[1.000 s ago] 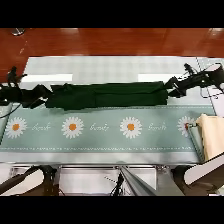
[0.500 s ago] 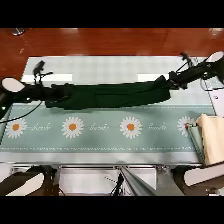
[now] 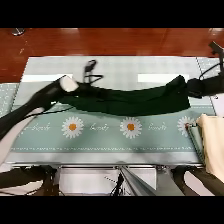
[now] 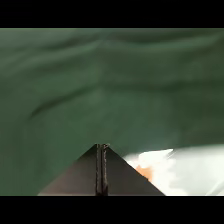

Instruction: Fold the shirts.

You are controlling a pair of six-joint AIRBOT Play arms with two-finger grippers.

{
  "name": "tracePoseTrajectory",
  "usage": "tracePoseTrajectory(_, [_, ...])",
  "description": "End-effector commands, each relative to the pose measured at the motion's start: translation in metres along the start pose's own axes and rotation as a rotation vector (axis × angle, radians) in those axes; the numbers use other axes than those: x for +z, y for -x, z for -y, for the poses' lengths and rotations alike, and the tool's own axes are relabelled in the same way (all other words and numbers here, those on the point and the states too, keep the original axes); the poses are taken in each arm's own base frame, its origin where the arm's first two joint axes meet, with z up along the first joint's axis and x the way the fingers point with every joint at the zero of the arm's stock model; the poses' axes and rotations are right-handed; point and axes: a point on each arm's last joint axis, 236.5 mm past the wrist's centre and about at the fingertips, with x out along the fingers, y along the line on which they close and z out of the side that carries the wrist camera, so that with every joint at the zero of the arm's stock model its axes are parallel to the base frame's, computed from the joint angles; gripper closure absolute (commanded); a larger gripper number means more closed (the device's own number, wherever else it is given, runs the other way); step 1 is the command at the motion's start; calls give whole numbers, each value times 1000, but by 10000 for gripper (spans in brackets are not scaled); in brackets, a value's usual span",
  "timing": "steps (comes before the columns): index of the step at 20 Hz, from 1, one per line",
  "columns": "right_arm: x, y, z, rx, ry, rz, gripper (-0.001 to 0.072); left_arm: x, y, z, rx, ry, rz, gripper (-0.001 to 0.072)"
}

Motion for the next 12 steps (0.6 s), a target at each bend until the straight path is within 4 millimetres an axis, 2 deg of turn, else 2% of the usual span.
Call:
tracePoseTrajectory(1, [-25, 27, -28, 24, 9, 62, 678, -7, -64, 65, -75, -22, -103, 687])
tracePoseTrajectory(3, [-29, 37, -38, 41, 24, 86, 678, -22, -89, 105, -142, -47, -184, 687])
tracePoseTrajectory(5, [-33, 41, -43, 48, 14, 91, 678, -47, -110, 140, -198, -61, -254, 687])
tracePoseTrajectory(7, [-34, 41, -47, 67, 11, 88, 678, -69, -124, 170, -269, 16, -310, 686])
tracePoseTrajectory(8, [-32, 42, -48, 69, 7, 96, 678, -79, -127, 178, -291, 33, -332, 686])
tracePoseTrajectory(10, [-29, 42, -48, 69, 2, 108, 678, -90, -126, 181, -299, 5, -368, 685])
tracePoseTrajectory(12, [-27, 42, -50, 77, 2, 115, 678, -79, -115, 167, -305, -19, -388, 685])
